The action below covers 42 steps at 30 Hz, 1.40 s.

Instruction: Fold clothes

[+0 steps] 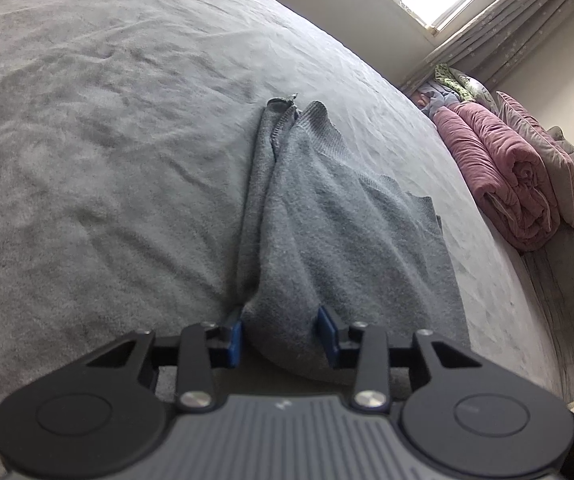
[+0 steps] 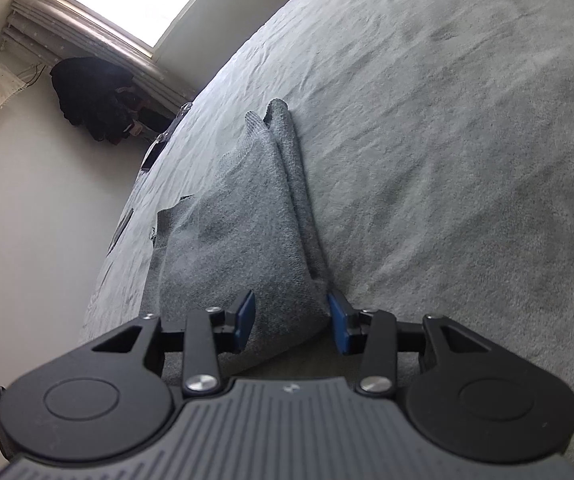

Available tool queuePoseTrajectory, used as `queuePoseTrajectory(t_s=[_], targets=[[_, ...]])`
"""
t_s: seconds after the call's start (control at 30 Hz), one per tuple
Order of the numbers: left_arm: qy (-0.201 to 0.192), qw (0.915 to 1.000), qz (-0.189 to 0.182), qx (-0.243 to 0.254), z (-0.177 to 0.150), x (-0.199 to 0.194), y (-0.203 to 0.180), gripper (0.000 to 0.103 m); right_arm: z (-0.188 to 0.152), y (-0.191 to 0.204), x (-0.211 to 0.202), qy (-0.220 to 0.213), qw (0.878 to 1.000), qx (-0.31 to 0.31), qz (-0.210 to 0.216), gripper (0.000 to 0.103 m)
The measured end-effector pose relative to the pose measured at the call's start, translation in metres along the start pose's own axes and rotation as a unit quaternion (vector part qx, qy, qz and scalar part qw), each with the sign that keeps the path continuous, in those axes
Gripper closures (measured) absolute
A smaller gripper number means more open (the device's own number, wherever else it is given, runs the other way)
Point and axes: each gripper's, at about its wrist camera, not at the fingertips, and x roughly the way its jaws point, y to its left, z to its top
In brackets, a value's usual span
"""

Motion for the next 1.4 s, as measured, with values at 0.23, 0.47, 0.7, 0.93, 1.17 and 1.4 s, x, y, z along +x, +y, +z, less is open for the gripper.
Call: queuePoseTrajectory(t_s=[0.23, 0.47, 0.7, 0.93, 1.17, 1.4], targets=[[-0.001, 0.9999, 0.009, 0.005, 0.001, 0.001, -0.004, 0.083, -0.003, 0.002, 0.000, -0.008, 0.999, -0.028, -0.018, 0.084], [-0.009, 0.9995, 0.017, 0.024, 0.003, -0.008, -0.014, 0.087, -0.002, 0.011, -0.006, -0.026, 0.998, -0.057, -0.030, 0.089], [-0.016, 0.9998, -0.001, 0.011, 0.009, -0.029, -0.015, 0.089, 0.002, 0.023, -0.023, -0.043, 0.996, -0.071, -0.024, 0.090], [-0.009, 0.9999, -0.009, -0.008, -0.008, -0.054, -0.010, 0.089, -0.006, 0.024, -0.045, -0.030, 0.996, -0.075, -0.030, 0.090], [0.000, 0.9999, 0.009, -0.006, -0.048, -0.087, -0.006, 0.091, -0.030, 0.014, -0.074, 0.001, 0.997, -0.057, -0.047, 0.090], [0.009, 0.9995, 0.020, 0.024, -0.091, -0.108, -0.006, 0.092, -0.068, 0.000, -0.108, 0.020, 0.996, -0.052, -0.064, 0.090]])
